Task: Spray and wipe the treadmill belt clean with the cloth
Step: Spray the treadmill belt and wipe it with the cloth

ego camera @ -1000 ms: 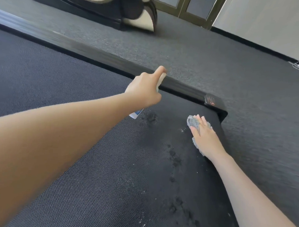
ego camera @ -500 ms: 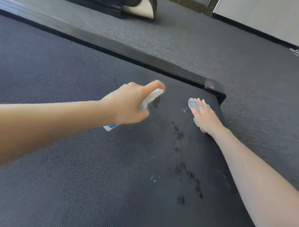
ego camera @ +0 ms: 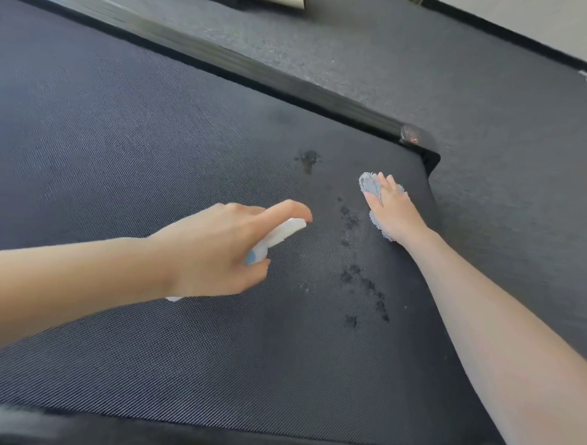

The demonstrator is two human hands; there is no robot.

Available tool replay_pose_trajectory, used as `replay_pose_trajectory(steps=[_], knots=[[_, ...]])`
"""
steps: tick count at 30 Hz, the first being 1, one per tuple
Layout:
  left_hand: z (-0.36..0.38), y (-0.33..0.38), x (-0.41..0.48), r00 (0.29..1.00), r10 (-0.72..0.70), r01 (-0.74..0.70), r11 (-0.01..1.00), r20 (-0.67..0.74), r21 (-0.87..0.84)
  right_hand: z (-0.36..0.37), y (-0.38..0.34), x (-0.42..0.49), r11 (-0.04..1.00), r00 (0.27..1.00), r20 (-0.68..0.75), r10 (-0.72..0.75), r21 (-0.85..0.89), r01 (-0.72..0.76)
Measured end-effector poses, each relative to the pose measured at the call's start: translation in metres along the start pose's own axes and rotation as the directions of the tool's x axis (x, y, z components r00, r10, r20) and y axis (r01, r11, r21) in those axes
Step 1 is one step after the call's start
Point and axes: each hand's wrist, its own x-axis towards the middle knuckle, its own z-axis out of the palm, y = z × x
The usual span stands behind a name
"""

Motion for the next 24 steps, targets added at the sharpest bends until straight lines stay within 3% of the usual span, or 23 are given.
replay_pose_trajectory(steps=[3, 12, 18, 24], knots=[[0.002, 0.011, -0.015, 0.998, 0.063, -0.063, 0.998, 0.029, -0.032, 0.002, -0.004, -0.012, 1.0, 1.0, 0.002, -0.015, -0.012, 0.015], [0.002, 0.031, -0.042, 0.999, 0.049, -0.048, 0.977, 0.001, -0.206, 0.01, -0.011, -0.039, 0.999, 1.0, -0.003, -0.031, -0.011, 0.031], [0.012, 0.032, -0.056, 1.0, -0.007, 0.005, 0.981, -0.008, -0.194, 0.012, -0.012, -0.046, 0.999, 0.999, -0.013, -0.039, -0.001, 0.039], [0.011, 0.03, -0.064, 0.994, -0.011, -0.004, 0.991, -0.112, -0.136, 0.013, -0.011, -0.047, 0.999, 0.999, -0.019, -0.03, 0.012, 0.031]])
